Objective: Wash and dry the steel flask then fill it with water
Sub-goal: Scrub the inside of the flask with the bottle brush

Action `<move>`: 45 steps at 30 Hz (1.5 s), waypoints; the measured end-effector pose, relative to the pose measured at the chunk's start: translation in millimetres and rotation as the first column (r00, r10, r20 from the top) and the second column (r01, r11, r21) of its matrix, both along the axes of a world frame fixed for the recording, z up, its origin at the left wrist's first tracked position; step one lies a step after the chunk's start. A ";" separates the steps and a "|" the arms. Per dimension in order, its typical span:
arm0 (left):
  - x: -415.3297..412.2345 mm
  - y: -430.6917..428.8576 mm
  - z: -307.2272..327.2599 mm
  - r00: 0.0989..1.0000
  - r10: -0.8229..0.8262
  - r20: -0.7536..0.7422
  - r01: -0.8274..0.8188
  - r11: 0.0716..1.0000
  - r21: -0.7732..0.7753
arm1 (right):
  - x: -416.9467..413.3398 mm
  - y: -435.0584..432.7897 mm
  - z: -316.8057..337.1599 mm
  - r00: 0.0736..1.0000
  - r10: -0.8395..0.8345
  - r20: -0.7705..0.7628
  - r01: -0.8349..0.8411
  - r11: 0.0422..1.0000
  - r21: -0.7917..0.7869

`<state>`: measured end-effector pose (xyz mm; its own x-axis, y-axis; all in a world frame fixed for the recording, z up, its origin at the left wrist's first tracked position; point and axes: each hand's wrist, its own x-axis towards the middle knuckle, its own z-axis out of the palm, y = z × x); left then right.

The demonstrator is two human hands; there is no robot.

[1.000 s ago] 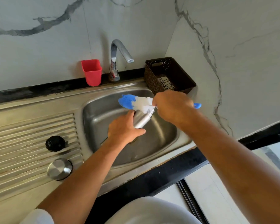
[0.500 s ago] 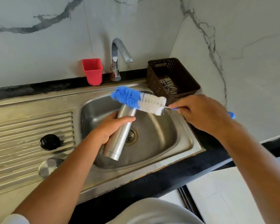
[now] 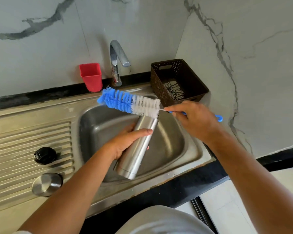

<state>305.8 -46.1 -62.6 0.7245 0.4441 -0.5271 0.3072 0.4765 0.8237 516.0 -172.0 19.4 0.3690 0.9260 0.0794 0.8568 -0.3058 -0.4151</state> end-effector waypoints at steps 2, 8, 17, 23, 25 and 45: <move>-2.5 9.1 1.4 0.998 0.068 0.018 -0.068 0.998 -0.016 | 10.2 -5.3 5.9 1.000 -0.019 0.004 0.019 1.000 -0.016; 5.7 21.9 -0.6 0.988 0.148 0.035 -0.149 0.989 0.019 | 8.1 -10.2 -8.8 0.997 -0.022 -0.068 0.022 1.000 -0.004; -11.5 35.5 -33.7 0.942 0.333 -0.040 -0.325 0.936 0.137 | -5.6 -28.8 19.2 0.980 -0.158 -0.118 0.134 0.973 -0.190; -1.2 29.2 -52.2 0.916 0.399 -0.047 -0.369 0.882 0.292 | -26.7 -34.9 44.8 0.937 -0.285 -0.201 0.210 0.921 -0.329; 10.8 19.0 -57.3 0.939 0.343 -0.026 -0.305 0.865 0.398 | -38.3 -14.8 33.0 0.949 -0.260 -0.178 0.197 0.930 -0.311; 5.8 16.9 -64.1 0.984 0.176 0.008 -0.156 0.849 0.506 | -39.0 0.8 16.8 0.895 -0.313 -0.318 0.198 0.917 -0.345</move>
<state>311.5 -29.2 -126.8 0.6006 0.7673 -0.2247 0.2962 0.0475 0.9539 477.0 -171.2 36.2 0.5453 0.7537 -0.3670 0.5400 -0.6507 -0.5339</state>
